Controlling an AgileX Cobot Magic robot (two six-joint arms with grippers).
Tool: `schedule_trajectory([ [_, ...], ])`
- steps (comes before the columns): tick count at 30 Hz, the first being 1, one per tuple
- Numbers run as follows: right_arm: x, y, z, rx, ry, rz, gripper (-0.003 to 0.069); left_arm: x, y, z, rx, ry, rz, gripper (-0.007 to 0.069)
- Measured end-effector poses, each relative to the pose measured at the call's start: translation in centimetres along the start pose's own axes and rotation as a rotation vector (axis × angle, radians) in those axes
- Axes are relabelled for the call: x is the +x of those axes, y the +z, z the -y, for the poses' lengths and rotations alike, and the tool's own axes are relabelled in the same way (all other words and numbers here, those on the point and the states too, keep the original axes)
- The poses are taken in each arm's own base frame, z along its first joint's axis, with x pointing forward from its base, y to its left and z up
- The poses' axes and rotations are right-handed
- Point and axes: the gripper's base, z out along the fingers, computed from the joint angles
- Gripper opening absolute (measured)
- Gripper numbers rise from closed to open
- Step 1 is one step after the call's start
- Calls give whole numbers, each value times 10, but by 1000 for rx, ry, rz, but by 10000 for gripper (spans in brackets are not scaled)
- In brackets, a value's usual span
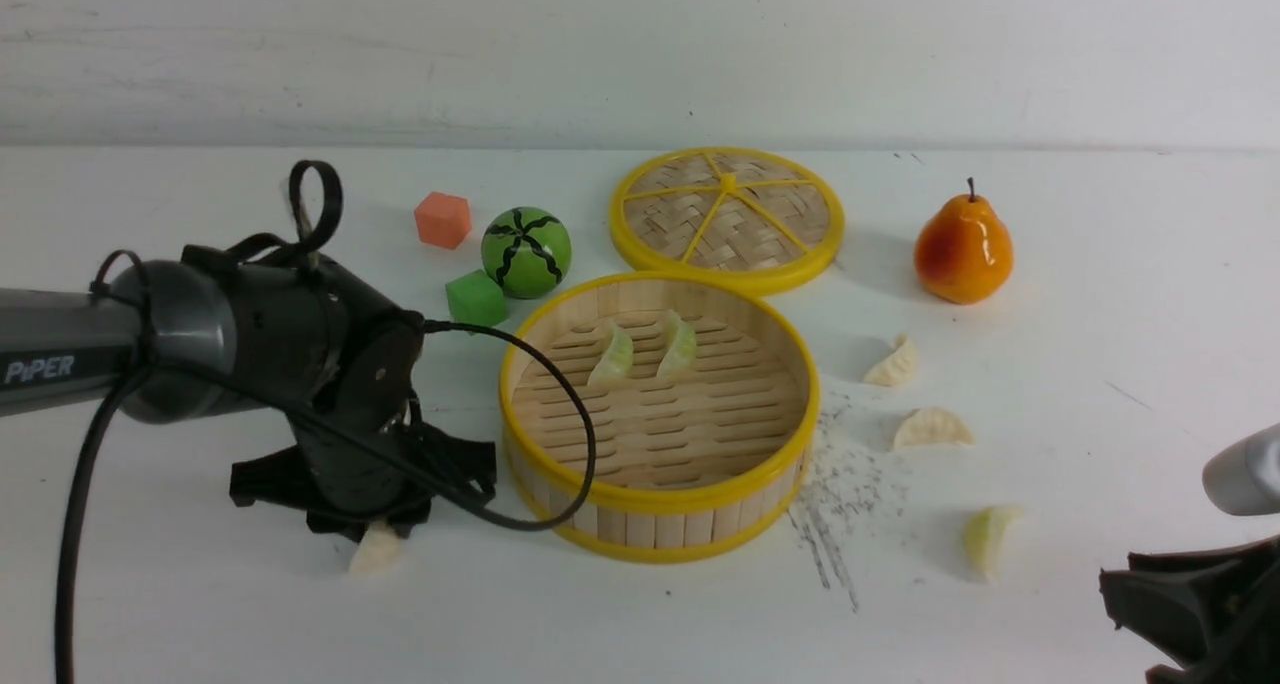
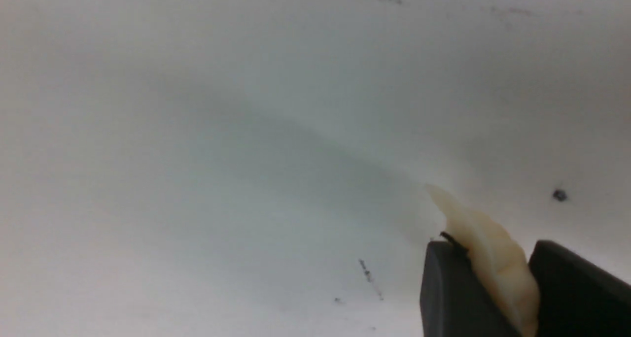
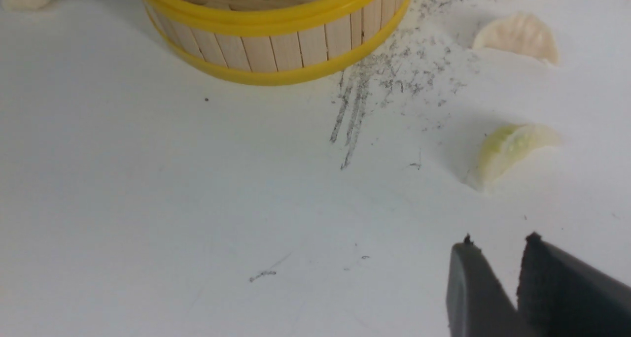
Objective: Put the dumplings into the steamer on the white table.
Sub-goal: 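Reach for and grasp a dumpling on the table with the left gripper, then place the dumpling into the bamboo steamer basket with the left gripper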
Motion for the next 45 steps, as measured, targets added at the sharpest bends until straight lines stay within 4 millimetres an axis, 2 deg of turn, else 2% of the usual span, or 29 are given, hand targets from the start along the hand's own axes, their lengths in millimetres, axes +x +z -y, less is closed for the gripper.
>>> schedule_trajectory([
  [4, -1, 0, 0, 3, 0, 11, 156, -12, -52, -2, 114, -32, 155, 187],
  [6, -2, 0, 0, 5, 0, 17, 156, -15, -73, 4, 213, -56, 211, 187],
  [8, -2, 0, 1, 6, 0, 22, 156, -17, -85, 19, 305, -43, 235, 187],
  [11, -3, 0, 1, 11, 0, 37, 156, -21, -93, 57, 418, 39, 229, 187],
  [13, -4, 0, 1, 14, 0, 47, 156, -28, -86, 87, 457, 102, 192, 187],
  [14, -4, 0, 1, 14, 0, 47, 156, -34, -86, 98, 465, 121, 182, 187],
  [16, -4, 0, 1, 14, 0, 47, 157, -46, -73, 117, 456, 152, 141, 187],
  [21, -4, 0, 1, 14, -1, 47, 165, -80, -47, 155, 455, 165, 114, 187],
  [24, -4, 0, 1, 14, -1, 47, 165, -91, -27, 171, 457, 167, 109, 187],
  [31, -4, 0, 1, 15, -1, 50, 174, -89, 12, 183, 447, 107, 51, 187],
  [39, -5, 0, 2, 19, -4, 59, 177, -89, 23, 186, 457, 60, 60, 187],
  [42, -5, 0, 2, 19, -4, 59, 177, -89, 24, 186, 455, 64, 62, 225],
  [45, -5, 0, 2, 19, -4, 57, 177, -89, 24, 186, 455, 73, 66, 316],
])
